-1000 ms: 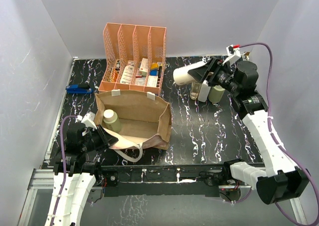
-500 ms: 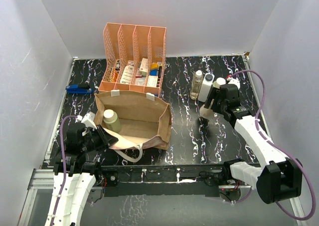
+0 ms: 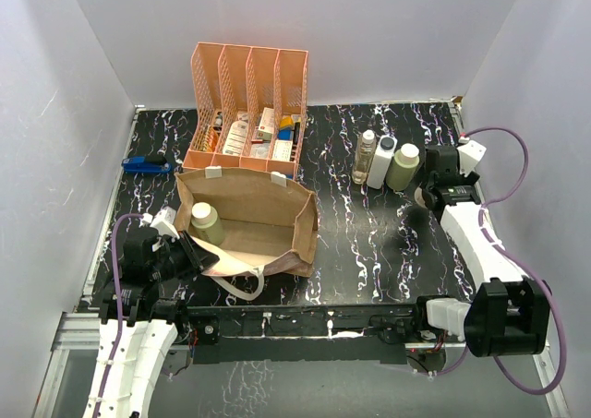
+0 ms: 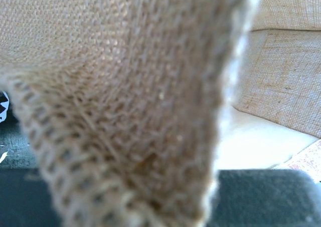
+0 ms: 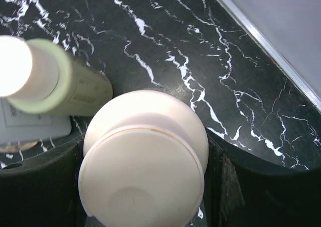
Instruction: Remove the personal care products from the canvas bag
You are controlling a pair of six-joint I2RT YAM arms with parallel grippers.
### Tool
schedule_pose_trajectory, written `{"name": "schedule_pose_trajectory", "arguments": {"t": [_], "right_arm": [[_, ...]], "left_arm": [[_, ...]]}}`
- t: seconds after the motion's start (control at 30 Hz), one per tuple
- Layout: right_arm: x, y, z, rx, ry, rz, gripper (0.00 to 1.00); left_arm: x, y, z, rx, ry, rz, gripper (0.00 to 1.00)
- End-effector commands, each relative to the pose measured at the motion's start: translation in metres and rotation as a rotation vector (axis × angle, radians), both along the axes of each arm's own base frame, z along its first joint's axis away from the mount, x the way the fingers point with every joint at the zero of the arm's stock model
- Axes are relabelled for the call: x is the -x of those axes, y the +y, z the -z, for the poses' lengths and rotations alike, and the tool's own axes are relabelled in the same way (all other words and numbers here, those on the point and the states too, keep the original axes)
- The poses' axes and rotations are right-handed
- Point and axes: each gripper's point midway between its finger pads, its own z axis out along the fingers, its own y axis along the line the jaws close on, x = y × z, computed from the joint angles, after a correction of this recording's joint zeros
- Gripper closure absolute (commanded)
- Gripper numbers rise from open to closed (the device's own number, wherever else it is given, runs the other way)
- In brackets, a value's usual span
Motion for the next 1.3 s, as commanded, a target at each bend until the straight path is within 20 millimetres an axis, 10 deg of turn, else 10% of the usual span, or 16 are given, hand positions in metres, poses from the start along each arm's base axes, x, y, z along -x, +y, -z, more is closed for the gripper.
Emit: {"name": "schedule_pose_trajectory", "arguments": {"t": [0.0,0.83,1.27], "right_arm": [[-0.046,-0.026,-0.076,-0.006,-0.302,0.087,0.92],[-0.119,-0.037,-0.022,-0.030,-0.181,-0.106,0.90],[-0.112,-0.035,-0.020,-0.037,-0.168,-0.117,0.40]], "left_arm": [[0.003,0.001,0.003,-0.005,0.012,0.005,0.98],[0.003,0.001,0.002,-0.005,0.005,0.005,0.98],[0.003,0.001,0.002,-0.005,0.006,0.006,0.98]]}}
